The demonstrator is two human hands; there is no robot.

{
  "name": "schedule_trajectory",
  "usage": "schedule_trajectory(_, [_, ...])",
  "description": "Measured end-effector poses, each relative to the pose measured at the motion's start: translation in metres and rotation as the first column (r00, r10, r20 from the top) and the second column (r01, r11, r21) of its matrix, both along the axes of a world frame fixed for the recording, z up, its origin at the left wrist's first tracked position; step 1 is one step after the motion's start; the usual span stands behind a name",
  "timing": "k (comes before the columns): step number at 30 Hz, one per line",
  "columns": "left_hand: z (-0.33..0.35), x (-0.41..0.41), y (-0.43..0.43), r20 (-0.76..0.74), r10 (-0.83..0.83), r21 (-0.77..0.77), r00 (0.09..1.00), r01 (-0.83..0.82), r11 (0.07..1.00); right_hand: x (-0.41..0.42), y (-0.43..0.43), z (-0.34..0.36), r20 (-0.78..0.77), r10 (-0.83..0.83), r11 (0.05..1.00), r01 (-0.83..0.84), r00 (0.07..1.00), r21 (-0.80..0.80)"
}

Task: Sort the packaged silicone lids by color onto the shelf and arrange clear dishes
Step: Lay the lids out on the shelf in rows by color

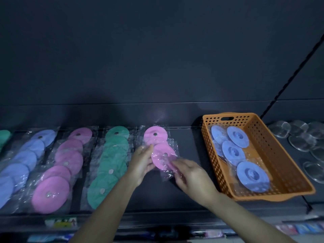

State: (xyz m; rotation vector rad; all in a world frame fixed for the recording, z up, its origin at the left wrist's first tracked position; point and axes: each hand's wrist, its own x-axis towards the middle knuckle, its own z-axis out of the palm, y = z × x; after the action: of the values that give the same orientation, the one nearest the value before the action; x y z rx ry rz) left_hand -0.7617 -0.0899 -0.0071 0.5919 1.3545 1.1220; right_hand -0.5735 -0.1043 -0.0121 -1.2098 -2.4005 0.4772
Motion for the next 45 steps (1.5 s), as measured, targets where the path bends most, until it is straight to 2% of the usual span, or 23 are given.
schedule_trajectory(2, [0.0, -0.002, -0.004, -0.119, -0.108, -0.058, 0.987, 0.101, 0.993, -0.002, -0.005, -0.009, 0.126, 0.07, 0.997, -0.067, 0.99, -0.025])
schedule_trajectory(4, [-0.002, -0.001, -0.006, -0.232, -0.119, -0.017, 0.966, 0.118, 0.993, -0.003, -0.008, -0.016, 0.261, 0.158, 0.986, -0.139, 0.952, -0.09])
schedule_trajectory(5, [-0.005, 0.0, -0.006, -0.285, -0.097, 0.008, 0.954, 0.103, 0.995, -0.001, -0.009, -0.018, 0.283, 0.192, 0.978, -0.161, 0.94, -0.13])
schedule_trajectory(7, [-0.011, -0.001, -0.005, -0.33, -0.048, -0.012, 0.943, 0.047, 0.999, 0.002, -0.011, -0.015, 0.234, 0.212, 0.965, -0.165, 0.949, -0.205])
schedule_trajectory(9, [-0.016, -0.005, -0.006, -0.34, -0.04, -0.054, 0.94, 0.023, 0.998, 0.008, -0.011, -0.008, 0.155, 0.135, 0.969, -0.098, 0.979, -0.226])
schedule_trajectory(11, [-0.022, -0.009, -0.007, -0.335, -0.038, -0.055, 0.942, 0.021, 0.998, 0.013, -0.008, -0.005, 0.119, -0.018, 0.97, 0.046, 0.993, -0.237])
schedule_trajectory(15, [-0.025, -0.014, -0.009, -0.367, -0.045, -0.03, 0.929, 0.037, 0.999, 0.017, -0.002, -0.014, 0.187, -0.227, 0.889, 0.282, 0.956, -0.361])
schedule_trajectory(21, [-0.021, -0.018, -0.008, -0.364, -0.072, -0.021, 0.929, 0.069, 0.997, 0.009, 0.015, -0.004, 0.105, -0.299, 0.84, 0.313, 0.949, -0.443])
schedule_trajectory(25, [-0.022, -0.018, -0.009, -0.41, -0.057, -0.039, 0.91, 0.045, 0.998, 0.001, 0.024, -0.003, 0.149, -0.322, 0.852, 0.355, 0.935, -0.385])
schedule_trajectory(30, [-0.02, -0.017, -0.012, -0.379, -0.049, -0.04, 0.924, 0.036, 0.999, 0.01, 0.02, 0.003, 0.241, -0.35, 0.819, 0.42, 0.905, -0.39])
schedule_trajectory(33, [-0.02, -0.018, -0.013, -0.384, -0.039, -0.049, 0.922, 0.022, 0.999, 0.013, 0.015, 0.006, 0.148, -0.481, 0.712, 0.483, 0.864, -0.51])
schedule_trajectory(36, [-0.02, -0.018, -0.014, -0.392, -0.044, -0.05, 0.919, 0.027, 0.998, 0.008, 0.005, 0.009, -0.006, -0.628, 0.499, 0.396, 0.778, -0.771])
schedule_trajectory(41, [-0.02, -0.019, -0.013, -0.405, -0.042, -0.035, 0.913, 0.031, 0.999, -0.002, -0.012, 0.009, 0.02, -0.629, 0.271, 0.243, 0.777, -0.931])
schedule_trajectory(43, [-0.019, -0.018, -0.014, -0.388, -0.031, -0.039, 0.921, 0.017, 0.999, -0.004, -0.015, 0.007, 0.023, -0.626, 0.248, 0.227, 0.78, -0.942])
schedule_trajectory(45, [-0.017, -0.019, -0.016, -0.36, -0.062, -0.049, 0.931, 0.048, 0.998, -0.003, -0.015, 0.003, 0.042, -0.552, 0.323, 0.261, 0.832, -0.91])
